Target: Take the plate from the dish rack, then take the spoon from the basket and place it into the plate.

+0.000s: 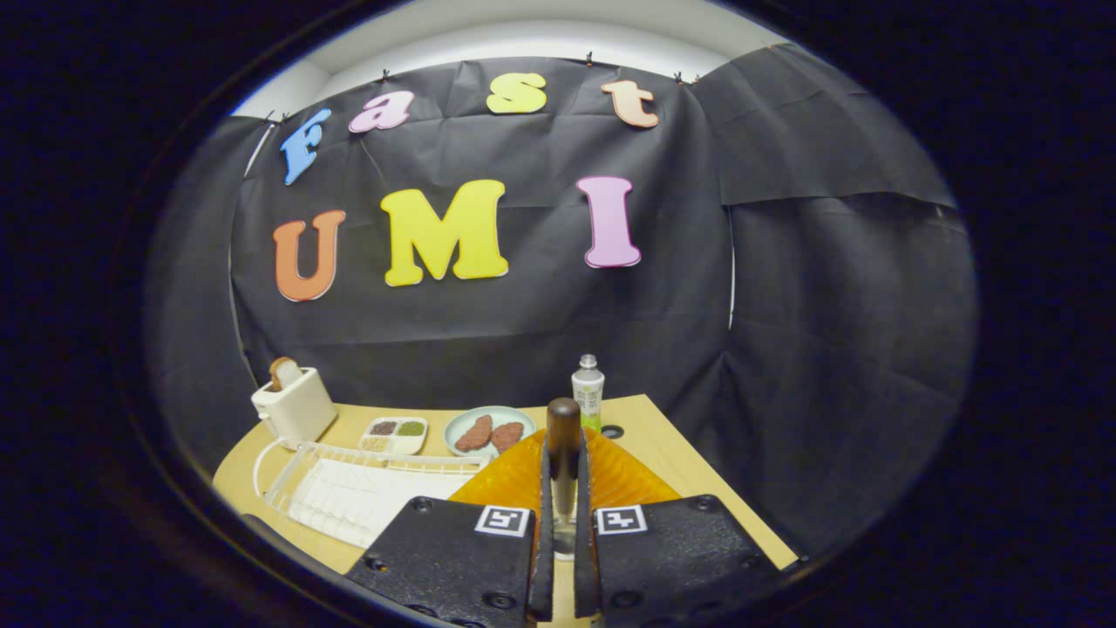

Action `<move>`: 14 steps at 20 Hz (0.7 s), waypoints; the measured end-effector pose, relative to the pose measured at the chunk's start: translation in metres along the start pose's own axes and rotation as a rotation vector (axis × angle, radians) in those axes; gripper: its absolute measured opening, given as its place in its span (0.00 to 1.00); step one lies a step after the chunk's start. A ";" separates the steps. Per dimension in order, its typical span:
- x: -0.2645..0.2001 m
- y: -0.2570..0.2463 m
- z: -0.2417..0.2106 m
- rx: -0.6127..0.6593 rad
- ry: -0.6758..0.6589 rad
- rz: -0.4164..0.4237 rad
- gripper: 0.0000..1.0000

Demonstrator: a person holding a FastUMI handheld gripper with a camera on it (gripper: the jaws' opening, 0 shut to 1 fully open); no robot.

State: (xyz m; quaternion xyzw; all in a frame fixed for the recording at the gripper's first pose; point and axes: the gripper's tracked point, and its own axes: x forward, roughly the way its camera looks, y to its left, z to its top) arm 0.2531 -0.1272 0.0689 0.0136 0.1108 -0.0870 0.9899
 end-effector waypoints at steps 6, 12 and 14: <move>-0.076 0.054 -0.036 0.078 0.005 0.062 0.15; -0.087 0.102 -0.137 0.072 0.099 0.108 0.14; -0.089 0.106 -0.165 0.027 0.104 0.088 0.15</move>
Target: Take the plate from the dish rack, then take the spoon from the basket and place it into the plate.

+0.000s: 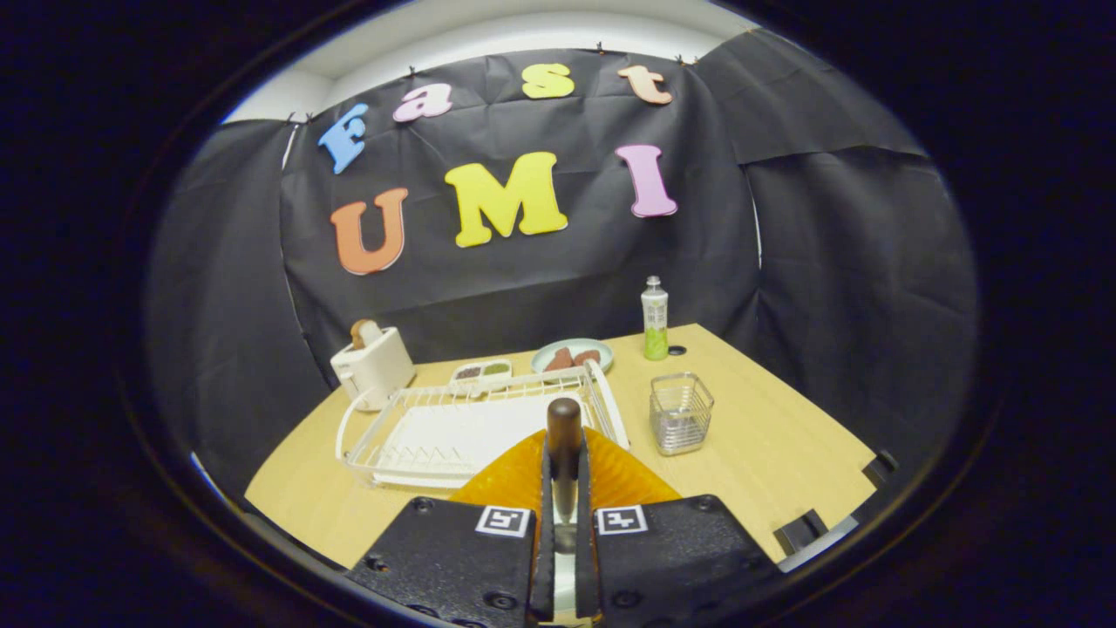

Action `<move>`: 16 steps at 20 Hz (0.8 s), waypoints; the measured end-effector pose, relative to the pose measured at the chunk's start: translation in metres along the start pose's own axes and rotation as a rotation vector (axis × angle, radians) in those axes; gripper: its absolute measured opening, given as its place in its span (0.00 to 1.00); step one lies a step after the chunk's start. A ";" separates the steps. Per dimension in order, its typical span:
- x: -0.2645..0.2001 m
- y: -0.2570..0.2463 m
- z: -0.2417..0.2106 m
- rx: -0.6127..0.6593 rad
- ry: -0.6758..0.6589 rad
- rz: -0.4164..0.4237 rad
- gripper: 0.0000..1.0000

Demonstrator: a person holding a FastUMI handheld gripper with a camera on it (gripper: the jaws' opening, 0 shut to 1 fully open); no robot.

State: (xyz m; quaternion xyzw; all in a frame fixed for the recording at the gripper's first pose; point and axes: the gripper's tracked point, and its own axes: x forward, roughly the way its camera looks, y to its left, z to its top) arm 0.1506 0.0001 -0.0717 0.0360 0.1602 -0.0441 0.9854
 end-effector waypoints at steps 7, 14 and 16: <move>-0.015 0.032 -0.047 0.022 -0.084 0.041 0.14; -0.008 0.022 -0.072 -0.007 -0.067 0.000 0.17; -0.010 0.017 -0.070 -0.015 -0.083 -0.007 0.19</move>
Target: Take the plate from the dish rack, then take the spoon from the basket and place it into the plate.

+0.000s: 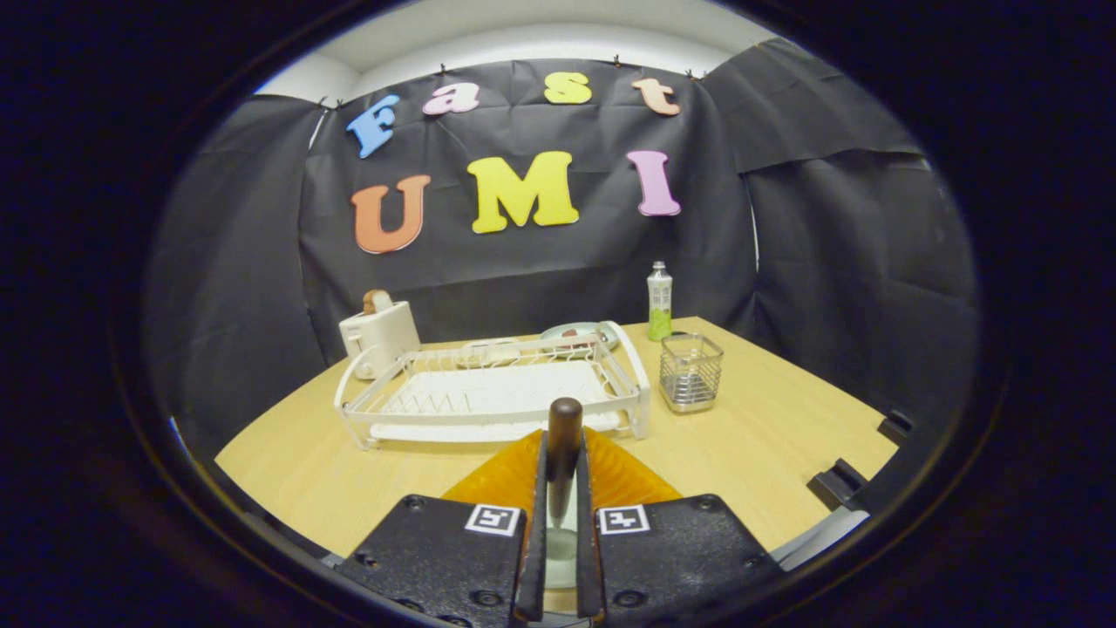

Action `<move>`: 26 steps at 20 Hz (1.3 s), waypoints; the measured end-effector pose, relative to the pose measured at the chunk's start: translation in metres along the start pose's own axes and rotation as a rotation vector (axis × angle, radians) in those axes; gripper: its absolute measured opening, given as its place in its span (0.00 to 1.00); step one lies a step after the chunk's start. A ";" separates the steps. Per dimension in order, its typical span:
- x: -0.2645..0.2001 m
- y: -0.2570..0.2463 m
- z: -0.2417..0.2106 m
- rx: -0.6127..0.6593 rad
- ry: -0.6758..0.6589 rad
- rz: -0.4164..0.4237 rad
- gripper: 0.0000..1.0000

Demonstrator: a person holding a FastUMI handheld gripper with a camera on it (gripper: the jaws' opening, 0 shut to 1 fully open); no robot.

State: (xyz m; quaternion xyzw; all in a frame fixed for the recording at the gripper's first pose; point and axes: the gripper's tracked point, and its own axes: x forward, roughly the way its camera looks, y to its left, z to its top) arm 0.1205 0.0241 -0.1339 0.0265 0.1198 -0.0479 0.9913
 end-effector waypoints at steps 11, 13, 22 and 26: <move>-0.038 -0.028 0.046 -0.067 -0.180 -0.040 0.47; -0.051 -0.026 0.051 -0.057 -0.196 -0.009 0.57; -0.110 -0.052 0.092 0.015 -0.262 0.013 1.00; -0.130 -0.062 0.102 -0.042 -0.264 0.002 1.00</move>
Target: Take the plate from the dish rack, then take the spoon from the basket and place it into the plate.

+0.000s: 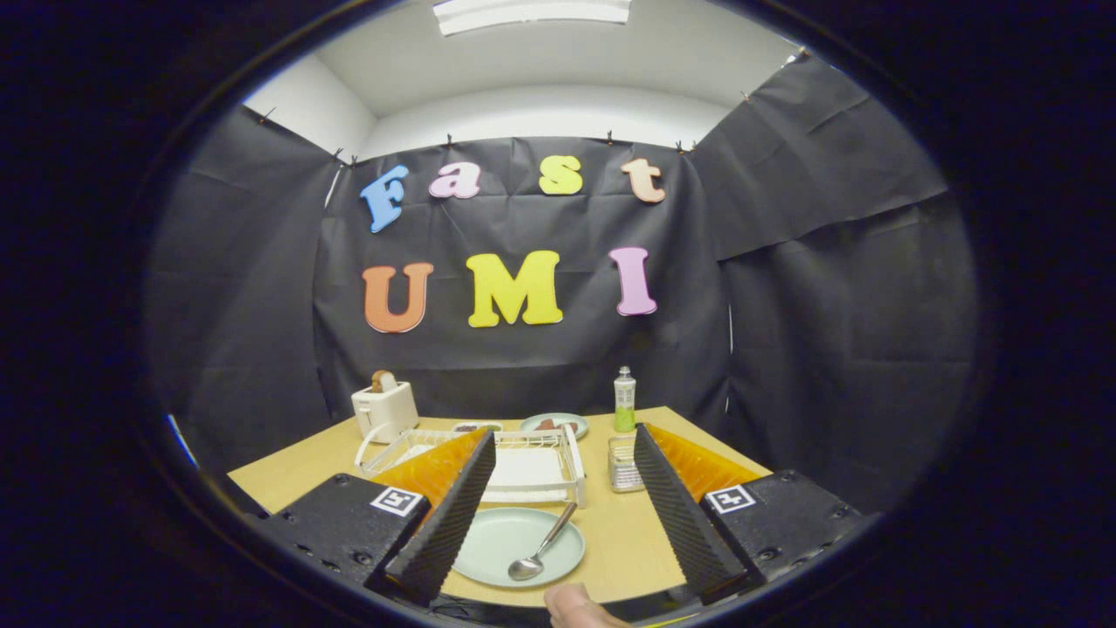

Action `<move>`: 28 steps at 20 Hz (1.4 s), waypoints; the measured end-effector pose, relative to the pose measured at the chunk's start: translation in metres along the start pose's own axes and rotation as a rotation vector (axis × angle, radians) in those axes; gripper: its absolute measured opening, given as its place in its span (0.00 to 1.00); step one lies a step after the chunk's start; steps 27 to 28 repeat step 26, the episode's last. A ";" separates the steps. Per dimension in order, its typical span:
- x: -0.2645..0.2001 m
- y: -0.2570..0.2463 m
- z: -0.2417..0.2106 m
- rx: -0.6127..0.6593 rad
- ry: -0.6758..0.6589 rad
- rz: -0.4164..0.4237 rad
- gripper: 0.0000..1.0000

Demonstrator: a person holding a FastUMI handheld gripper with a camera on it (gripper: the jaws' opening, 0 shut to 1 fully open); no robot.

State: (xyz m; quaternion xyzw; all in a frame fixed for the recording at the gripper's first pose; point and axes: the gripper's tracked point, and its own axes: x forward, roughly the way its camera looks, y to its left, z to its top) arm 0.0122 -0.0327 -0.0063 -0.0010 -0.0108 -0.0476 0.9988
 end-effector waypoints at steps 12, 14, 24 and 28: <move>-0.046 0.022 0.021 -0.019 -0.052 0.098 1.00; -0.047 0.024 0.015 0.001 -0.028 0.121 1.00; -0.043 0.019 0.013 0.003 -0.007 0.124 1.00; -0.041 0.022 0.009 -0.002 0.001 0.133 1.00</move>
